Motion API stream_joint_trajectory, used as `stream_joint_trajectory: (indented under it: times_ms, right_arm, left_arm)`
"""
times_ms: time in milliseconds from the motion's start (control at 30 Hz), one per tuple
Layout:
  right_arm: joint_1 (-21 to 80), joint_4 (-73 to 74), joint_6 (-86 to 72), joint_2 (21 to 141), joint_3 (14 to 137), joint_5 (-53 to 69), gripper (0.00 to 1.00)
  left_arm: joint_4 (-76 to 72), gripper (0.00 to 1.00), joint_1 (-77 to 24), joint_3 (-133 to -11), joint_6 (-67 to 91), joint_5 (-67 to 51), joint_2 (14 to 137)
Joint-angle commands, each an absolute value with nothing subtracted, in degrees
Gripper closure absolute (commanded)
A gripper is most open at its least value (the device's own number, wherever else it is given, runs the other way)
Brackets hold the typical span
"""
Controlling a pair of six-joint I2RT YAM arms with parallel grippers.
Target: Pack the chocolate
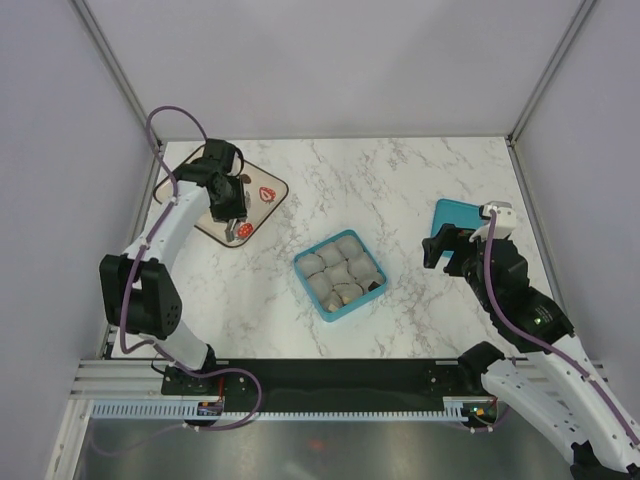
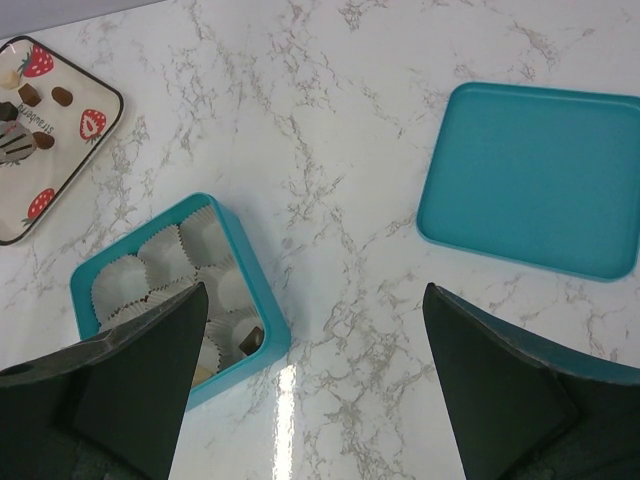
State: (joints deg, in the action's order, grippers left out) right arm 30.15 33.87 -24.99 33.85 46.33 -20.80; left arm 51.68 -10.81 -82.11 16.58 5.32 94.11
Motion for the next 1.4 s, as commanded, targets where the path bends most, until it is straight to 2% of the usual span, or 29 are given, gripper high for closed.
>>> stream_joint_trajectory:
  times_ms: [0, 333, 533, 833, 1367]
  right_arm:
    - [30.1, 33.1, -24.7, 34.5, 48.8, -21.3, 0.03]
    - [30.1, 33.3, -26.1, 35.3, 49.6, -20.6, 0.04]
    - [30.1, 33.9, -26.5, 35.0, 49.6, -20.7, 0.04]
    - [30.1, 34.0, -26.5, 35.4, 49.4, -21.0, 0.04]
    - [30.1, 34.0, -26.5, 35.1, 49.0, -20.9, 0.04]
  left_arm:
    - [52.6, 0.65, -12.5, -83.2, 12.9, 2.1, 88.3]
    - [52.6, 0.65, -34.3, -84.8, 14.3, -2.6, 85.0]
    - [51.4, 0.66, -41.8, -84.9, 14.2, -4.9, 85.2]
    - [49.8, 0.65, -46.8, -82.8, 14.1, -7.9, 86.0]
    - [49.4, 0.66, -48.5, -79.0, 14.7, -7.9, 87.4]
